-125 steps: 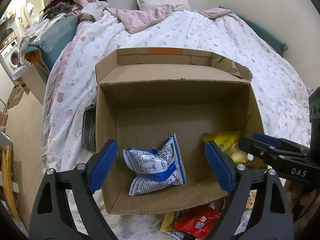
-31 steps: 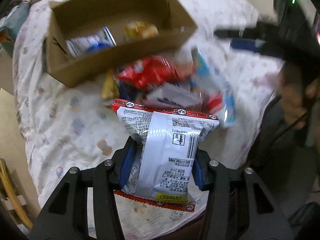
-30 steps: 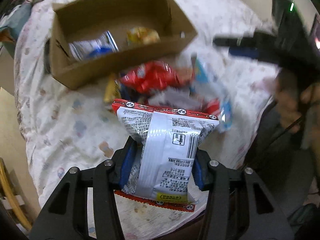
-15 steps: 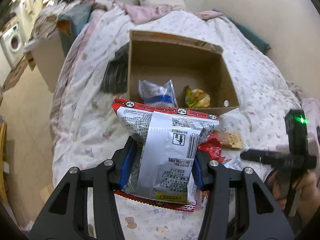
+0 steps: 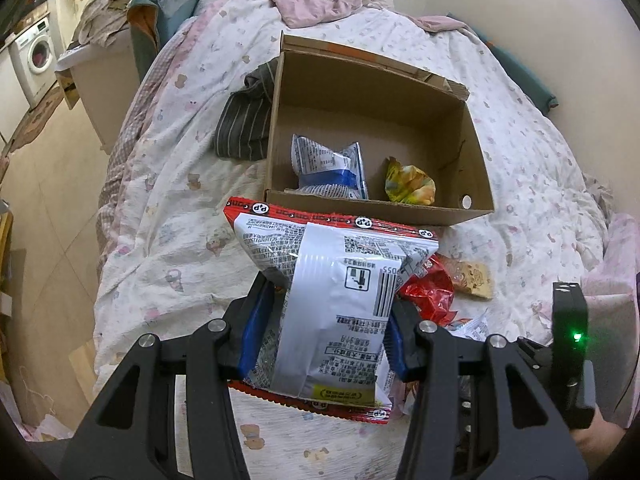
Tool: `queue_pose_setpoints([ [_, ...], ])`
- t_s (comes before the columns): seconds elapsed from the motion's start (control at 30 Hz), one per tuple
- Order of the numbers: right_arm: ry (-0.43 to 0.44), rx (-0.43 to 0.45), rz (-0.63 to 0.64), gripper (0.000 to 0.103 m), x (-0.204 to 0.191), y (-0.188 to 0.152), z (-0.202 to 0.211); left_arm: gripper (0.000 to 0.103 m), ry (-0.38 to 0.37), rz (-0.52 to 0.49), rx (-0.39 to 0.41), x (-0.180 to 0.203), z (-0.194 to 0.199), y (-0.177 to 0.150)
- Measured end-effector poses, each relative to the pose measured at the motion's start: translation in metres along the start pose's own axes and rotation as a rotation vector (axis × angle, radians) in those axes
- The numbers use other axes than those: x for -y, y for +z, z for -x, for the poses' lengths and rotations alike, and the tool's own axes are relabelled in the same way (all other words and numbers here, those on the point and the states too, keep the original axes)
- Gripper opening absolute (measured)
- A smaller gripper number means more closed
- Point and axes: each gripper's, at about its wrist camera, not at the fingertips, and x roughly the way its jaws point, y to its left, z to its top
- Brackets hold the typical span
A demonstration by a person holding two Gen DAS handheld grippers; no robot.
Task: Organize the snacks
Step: 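Grasp the white red-edged bag with the left gripper while the right grasps a white bag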
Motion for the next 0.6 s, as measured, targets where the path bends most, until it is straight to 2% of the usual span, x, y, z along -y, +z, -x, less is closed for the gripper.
queue_pose_setpoints([
  [0.03, -0.020, 0.001, 0.004, 0.103, 0.001, 0.002, -0.001, 0.046, 0.001, 0.001, -0.001, 0.000, 0.000, 0.000],
  [0.13, -0.038, -0.007, 0.026, 0.083, 0.004, 0.004, -0.003, 0.046, 0.011, 0.001, -0.003, -0.001, -0.002, -0.002],
  [0.17, -0.039, -0.002, 0.026, 0.080, 0.006, 0.003, 0.000, 0.046, 0.015, 0.002, -0.003, -0.002, -0.003, -0.002],
  [0.27, -0.053, 0.011, 0.045, 0.078, 0.009, 0.000, 0.010, 0.046, 0.034, 0.006, -0.001, -0.005, -0.005, -0.003],
  [0.43, 0.011, 0.046, 0.043, 0.073, 0.010, -0.003, 0.036, 0.046, 0.061, 0.028, 0.009, -0.011, -0.006, -0.001],
  [0.6, 0.073, 0.151, 0.048, 0.073, 0.021, 0.002, 0.082, 0.046, 0.074, 0.034, 0.054, -0.010, 0.007, 0.003],
])
